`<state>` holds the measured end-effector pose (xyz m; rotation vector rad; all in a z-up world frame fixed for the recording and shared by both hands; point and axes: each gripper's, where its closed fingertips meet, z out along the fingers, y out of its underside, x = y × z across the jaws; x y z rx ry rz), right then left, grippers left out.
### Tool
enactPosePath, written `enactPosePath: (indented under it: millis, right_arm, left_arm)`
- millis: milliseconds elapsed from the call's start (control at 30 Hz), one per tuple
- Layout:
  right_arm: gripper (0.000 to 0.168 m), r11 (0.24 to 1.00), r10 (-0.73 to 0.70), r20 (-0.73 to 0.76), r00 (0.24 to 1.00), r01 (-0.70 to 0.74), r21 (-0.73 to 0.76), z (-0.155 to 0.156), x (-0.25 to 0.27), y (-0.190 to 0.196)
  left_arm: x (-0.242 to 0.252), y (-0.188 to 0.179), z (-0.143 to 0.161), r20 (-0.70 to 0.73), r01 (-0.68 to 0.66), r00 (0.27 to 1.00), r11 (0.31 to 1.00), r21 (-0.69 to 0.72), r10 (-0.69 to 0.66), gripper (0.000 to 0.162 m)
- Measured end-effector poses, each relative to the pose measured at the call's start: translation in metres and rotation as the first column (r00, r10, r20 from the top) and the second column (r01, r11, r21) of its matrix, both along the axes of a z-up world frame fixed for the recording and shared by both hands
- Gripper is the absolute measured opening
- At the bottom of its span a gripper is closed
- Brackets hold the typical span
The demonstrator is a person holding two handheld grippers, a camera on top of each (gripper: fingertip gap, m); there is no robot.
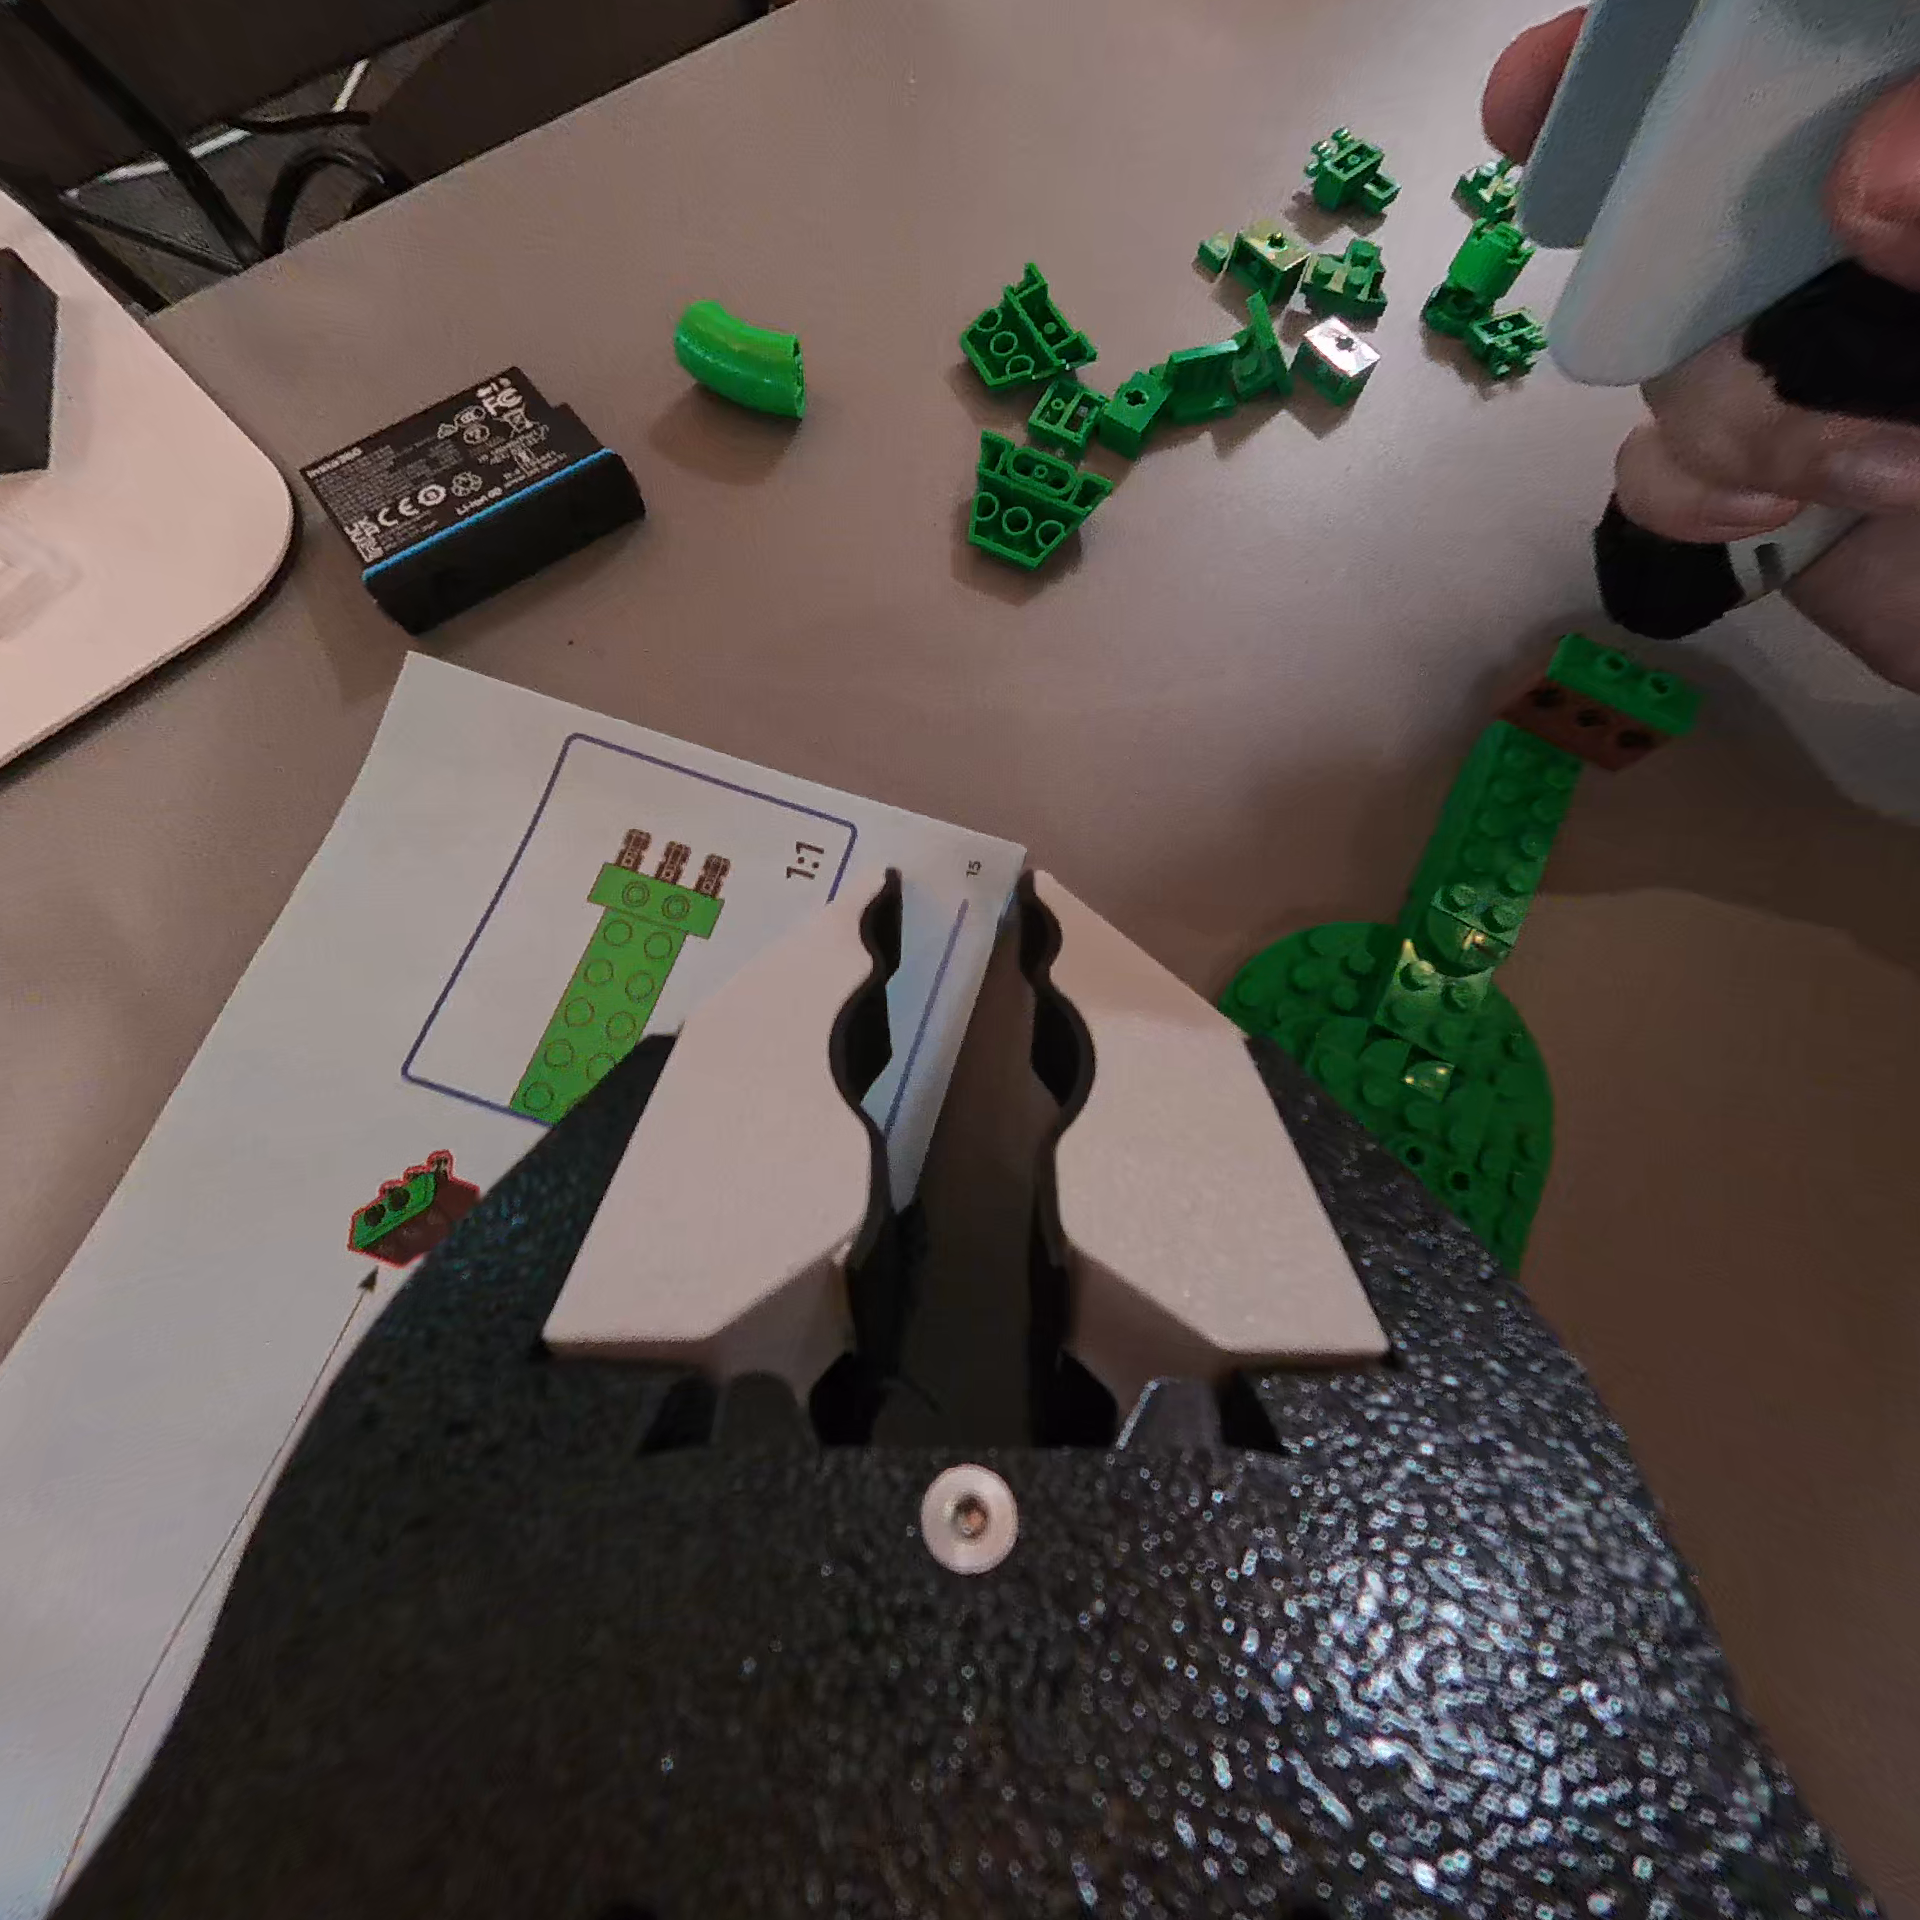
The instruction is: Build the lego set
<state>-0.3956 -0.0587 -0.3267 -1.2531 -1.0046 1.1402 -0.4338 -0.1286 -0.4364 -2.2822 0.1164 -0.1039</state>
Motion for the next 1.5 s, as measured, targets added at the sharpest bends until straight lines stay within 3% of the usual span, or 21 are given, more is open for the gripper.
enactPosePath:
  millis: [267,400,533,767,967,1067,1333,1500]
  right_arm:
    - [0.003,1.000,0.005,0.010,1.000,-0.005,0.001,-0.0021,-0.0017,-0.0016]
    - [0.003,1.000,0.006,0.014,1.000,-0.006,-0.001,-0.0030,-0.0021,-0.0016]
    - [0.003,1.000,0.008,0.018,1.000,-0.008,-0.005,-0.0041,-0.0026,-0.0017]
    - [0.003,1.000,0.009,0.025,1.000,-0.009,-0.005,-0.0053,-0.0031,-0.0021]
    - [0.003,1.000,0.010,0.028,1.000,-0.010,-0.008,-0.0061,-0.0033,-0.0018]
    - [0.003,1.000,0.010,0.030,1.000,-0.010,-0.007,-0.0063,-0.0034,-0.0019]
    - [0.003,1.000,0.009,0.030,1.000,-0.009,-0.010,-0.0064,-0.0029,-0.0010]
    - [0.003,1.000,0.010,0.033,0.999,-0.010,-0.012,-0.0069,-0.0030,-0.0011]
  left_arm:
    - [-0.0038,-0.0026,0.0061,0.151,-0.036,0.988,0.998,0.055,0.027,0.015]
    - [-0.0049,-0.0029,0.0065,0.154,-0.037,0.988,0.997,0.063,0.027,0.011]
    - [0.0028,-0.0042,0.0085,0.170,-0.001,0.985,0.997,0.074,-0.012,0.030]
    - [-0.0048,-0.0029,0.0059,0.117,-0.033,0.993,0.997,0.071,0.025,0.011]
    - [-0.0013,-0.0034,0.0067,0.121,-0.022,0.993,0.997,0.075,0.013,0.023]
    - [0.0001,-0.0036,0.0042,0.074,-0.010,0.997,0.998,0.059,0.006,0.023]
    - [0.0009,-0.0024,0.0018,-0.220,0.054,0.975,0.997,0.054,-0.041,0.020]
    - [0.0012,-0.0006,0.0024,-0.229,0.058,0.973,0.996,0.063,-0.042,0.016]
